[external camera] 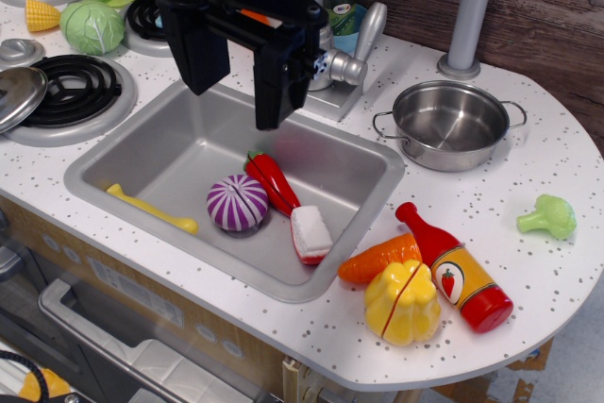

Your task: Put broccoli in pot or pan

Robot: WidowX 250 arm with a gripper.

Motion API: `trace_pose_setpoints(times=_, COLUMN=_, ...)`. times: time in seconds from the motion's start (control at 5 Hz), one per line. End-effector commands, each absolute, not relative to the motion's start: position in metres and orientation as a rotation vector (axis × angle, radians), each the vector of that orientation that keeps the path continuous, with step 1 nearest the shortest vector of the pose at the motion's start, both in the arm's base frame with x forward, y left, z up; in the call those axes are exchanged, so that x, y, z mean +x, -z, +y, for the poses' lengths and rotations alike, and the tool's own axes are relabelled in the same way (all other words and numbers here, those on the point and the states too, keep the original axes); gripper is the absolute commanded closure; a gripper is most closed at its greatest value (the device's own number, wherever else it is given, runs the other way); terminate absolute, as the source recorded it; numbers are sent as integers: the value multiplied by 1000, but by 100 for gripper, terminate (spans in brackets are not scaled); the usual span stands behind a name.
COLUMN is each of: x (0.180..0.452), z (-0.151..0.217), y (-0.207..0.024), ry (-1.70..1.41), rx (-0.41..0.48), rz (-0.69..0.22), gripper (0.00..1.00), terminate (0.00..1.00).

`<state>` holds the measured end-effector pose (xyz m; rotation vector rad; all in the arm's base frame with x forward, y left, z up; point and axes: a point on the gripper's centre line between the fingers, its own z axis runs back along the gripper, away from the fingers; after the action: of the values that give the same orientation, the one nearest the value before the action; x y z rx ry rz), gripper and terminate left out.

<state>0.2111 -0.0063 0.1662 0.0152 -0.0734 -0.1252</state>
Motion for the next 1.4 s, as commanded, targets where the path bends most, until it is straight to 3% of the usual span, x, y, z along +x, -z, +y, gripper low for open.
trace_pose_setpoints(times=0.0, x=211, z=-6, y=-166, ry=125, rx=15, rz=-73, gripper=0, terminate=0)
trace_pose_setpoints(times=0.2, x=235, z=-55, y=-175, ry=93, rx=54, rz=-88, gripper=0, terminate=0)
trace_pose_setpoints(times=0.4, x=273, z=-105, y=-190, ry=115, rx=16, rz=-74, gripper=0, terminate=0)
trace_pose_setpoints(times=0.6, x=303, z=-155, y=-193, ry=104, rx=40, rz=-92, gripper=0, terminate=0)
trace_pose_setpoints(times=0.8, x=336, z=-200, y=-168, ry=53, rx=75, rz=-156, gripper=0, terminate=0)
trace_pose_setpoints(times=1.0, x=356, z=-215, y=-142, ry=10, rx=101, rz=-192, gripper=0, terminate=0)
trace_pose_setpoints(times=1.2, x=371, z=-216, y=-114, ry=-27, rx=68, rz=-220, gripper=0, terminate=0)
